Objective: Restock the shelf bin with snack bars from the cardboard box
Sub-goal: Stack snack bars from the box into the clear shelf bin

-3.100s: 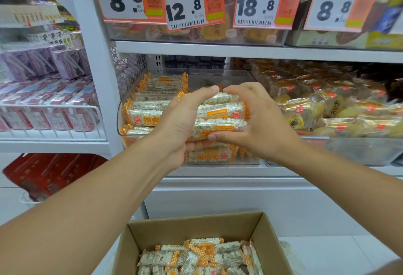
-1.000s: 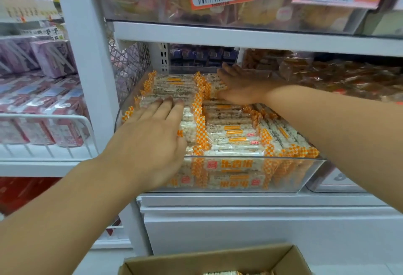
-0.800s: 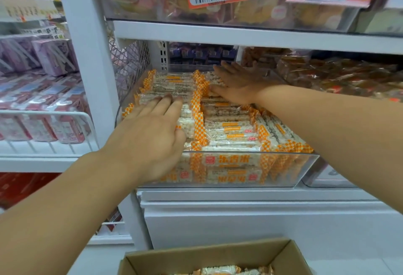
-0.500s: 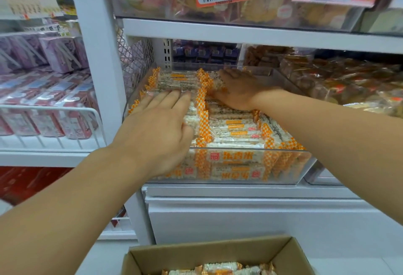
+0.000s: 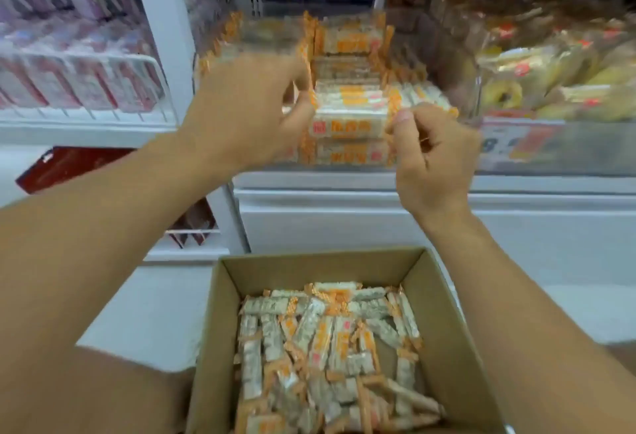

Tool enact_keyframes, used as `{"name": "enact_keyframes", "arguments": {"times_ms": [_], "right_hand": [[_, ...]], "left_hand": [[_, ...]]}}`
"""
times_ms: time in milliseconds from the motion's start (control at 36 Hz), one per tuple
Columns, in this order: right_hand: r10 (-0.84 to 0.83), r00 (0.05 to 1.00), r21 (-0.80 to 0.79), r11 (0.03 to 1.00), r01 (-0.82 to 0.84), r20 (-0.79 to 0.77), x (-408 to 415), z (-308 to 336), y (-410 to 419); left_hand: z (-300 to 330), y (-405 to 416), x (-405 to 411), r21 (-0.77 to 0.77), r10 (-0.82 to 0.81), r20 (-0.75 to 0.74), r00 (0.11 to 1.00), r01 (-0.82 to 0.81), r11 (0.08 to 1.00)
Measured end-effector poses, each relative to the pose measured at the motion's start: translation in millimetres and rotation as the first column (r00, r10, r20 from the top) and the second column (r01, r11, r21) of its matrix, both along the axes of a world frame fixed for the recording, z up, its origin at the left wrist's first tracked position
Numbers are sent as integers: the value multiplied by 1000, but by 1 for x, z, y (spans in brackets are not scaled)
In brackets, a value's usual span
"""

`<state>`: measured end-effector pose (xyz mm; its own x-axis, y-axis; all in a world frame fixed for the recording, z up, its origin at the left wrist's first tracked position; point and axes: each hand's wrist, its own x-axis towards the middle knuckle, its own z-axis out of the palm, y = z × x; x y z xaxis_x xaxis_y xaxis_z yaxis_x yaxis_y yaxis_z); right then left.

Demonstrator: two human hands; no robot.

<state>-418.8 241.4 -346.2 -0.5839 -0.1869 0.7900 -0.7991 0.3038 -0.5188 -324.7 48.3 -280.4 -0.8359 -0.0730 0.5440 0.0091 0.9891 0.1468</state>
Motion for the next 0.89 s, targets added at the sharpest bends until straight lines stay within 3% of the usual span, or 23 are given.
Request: {"name": "enact_keyframes", "arguments": {"times_ms": [56, 111, 167, 222, 250, 306, 417, 472, 528, 556, 639, 806, 889], "right_hand": [[8, 970, 86, 996, -30, 244, 26, -57, 4], [75, 848, 327, 902, -283, 525, 44, -119, 14], [-41, 692, 580, 582, -570, 721, 58, -167, 34], [-265, 579, 633, 220, -742, 771, 73, -206, 60], [-353, 553, 626, 135, -768, 755, 82, -220, 74], [-462, 552, 647, 65, -760, 694, 95, -244, 100], [-585, 539, 667, 4, -745, 606, 104, -261, 131], [-633, 428, 601, 74, -796, 645, 100, -260, 134], [-645, 333, 521, 119, -845, 688, 96, -259, 127], [-649, 325, 493, 89, -866, 688, 95, -259, 121], [-662, 390, 464, -71, -883, 640, 98, -262, 106], [-625, 509, 446, -271, -853, 592, 106, -266, 87], [-666, 466, 387, -278, -879, 582, 104, -270, 85]], "left_hand": [[-28, 21, 12, -11, -40, 131, 991, 42, 999], [-74, 38, 26, -99, 8, 470, 883, 43, 994], [-134, 48, 46, -153, 104, 791, 603, 30, 988], [-192, 57, 72, -150, 160, 929, 335, -57, 987], [-217, 62, 88, -120, 152, 961, 229, -146, 982], [-257, 73, 115, -73, 101, 992, 80, -299, 951], [-311, 88, 151, -77, 74, 997, -24, -444, 893], [-317, 98, 154, -87, 64, 995, -74, -364, 927], [-316, 109, 150, -50, -2, 994, -114, -451, 891], [-314, 112, 145, -39, -27, 993, -115, -543, 839], [-317, 109, 140, -34, -36, 994, -106, -591, 806], [-329, 99, 143, -94, 37, 982, -186, -307, 947], [-327, 94, 142, -84, -3, 983, -185, -462, 883]]}}
